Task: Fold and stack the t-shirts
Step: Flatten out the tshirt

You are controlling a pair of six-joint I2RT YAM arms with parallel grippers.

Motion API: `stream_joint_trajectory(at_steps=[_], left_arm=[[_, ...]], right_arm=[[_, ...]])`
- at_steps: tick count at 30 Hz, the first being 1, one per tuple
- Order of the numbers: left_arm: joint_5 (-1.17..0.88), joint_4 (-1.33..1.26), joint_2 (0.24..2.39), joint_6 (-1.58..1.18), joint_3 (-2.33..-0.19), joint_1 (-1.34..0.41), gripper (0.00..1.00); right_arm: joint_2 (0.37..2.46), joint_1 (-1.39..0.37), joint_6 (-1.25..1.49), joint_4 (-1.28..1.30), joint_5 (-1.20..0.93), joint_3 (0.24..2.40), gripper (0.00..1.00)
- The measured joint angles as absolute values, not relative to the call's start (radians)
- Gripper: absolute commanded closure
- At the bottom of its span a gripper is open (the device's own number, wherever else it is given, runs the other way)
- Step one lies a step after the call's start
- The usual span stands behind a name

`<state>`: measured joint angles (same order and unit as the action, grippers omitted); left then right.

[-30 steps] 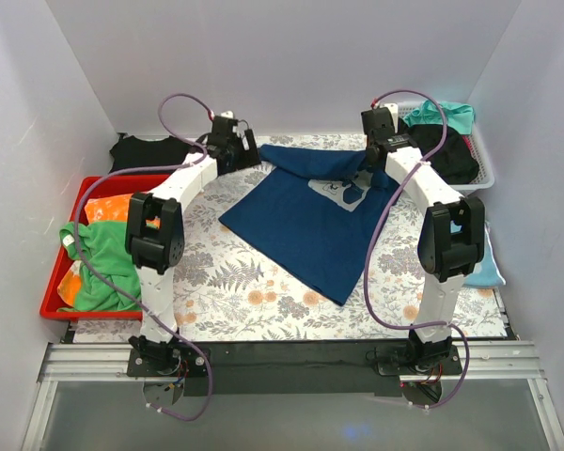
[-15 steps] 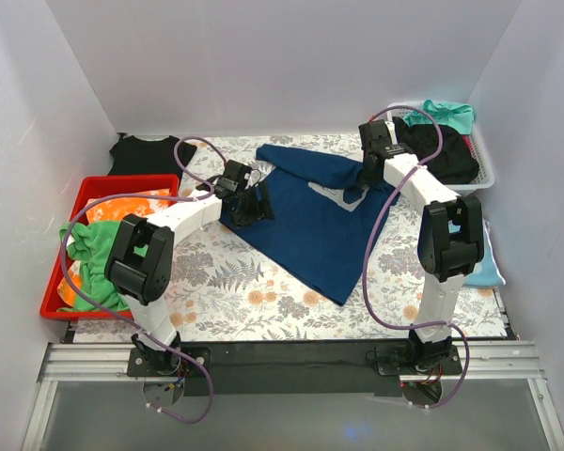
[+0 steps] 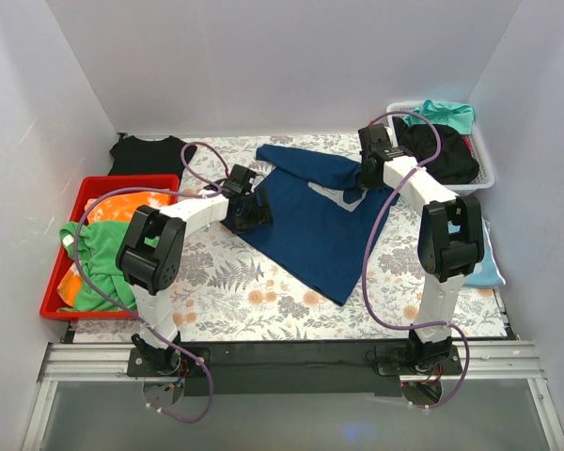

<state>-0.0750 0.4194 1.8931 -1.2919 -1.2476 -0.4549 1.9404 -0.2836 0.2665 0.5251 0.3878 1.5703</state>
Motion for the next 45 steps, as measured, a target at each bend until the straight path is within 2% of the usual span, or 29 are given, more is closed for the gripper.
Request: stream_joint_trajectory(at_steps=[11, 16, 22, 27, 33, 38, 41, 45], left_arm=[[0.028, 0.599, 2.043, -1.34, -1.484, -0.366, 0.3], [0.075, 0.663, 2.192, -1.337, -1.714, -0.283, 0.3], [0.117, 0.725, 2.421, -1.328, -2.089, -0.218, 0.29], [0.086, 0.673, 2.577, -1.328, -2.327, -0.188, 0.28], [-0.011, 0.462, 2.6, -1.312, -2.296, -0.175, 0.26], [-0.006, 0.258, 2.434, -1.255, -1.974, -0.175, 0.2], [0.016, 0.266, 2.315, -1.217, -1.834, -0.179, 0.2], [0.097, 0.329, 2.168, -1.177, -1.75, -0.2, 0.18]], right_arm=[[1.94, -0.284, 0.271, 0.525, 0.357, 1.566, 0.99], [1.94, -0.284, 0.281, 0.525, 0.334, 1.557, 0.99], [1.929, -0.284, 0.29, 0.521, 0.301, 1.513, 0.99], [1.887, -0.285, 0.31, 0.522, 0.268, 1.433, 0.99], [1.842, -0.297, 0.338, 0.524, 0.234, 1.366, 0.99], [1.839, -0.309, 0.353, 0.523, 0.221, 1.359, 0.99], [1.839, -0.313, 0.36, 0.521, 0.215, 1.359, 0.99], [1.832, -0.315, 0.365, 0.511, 0.203, 1.341, 0.99]])
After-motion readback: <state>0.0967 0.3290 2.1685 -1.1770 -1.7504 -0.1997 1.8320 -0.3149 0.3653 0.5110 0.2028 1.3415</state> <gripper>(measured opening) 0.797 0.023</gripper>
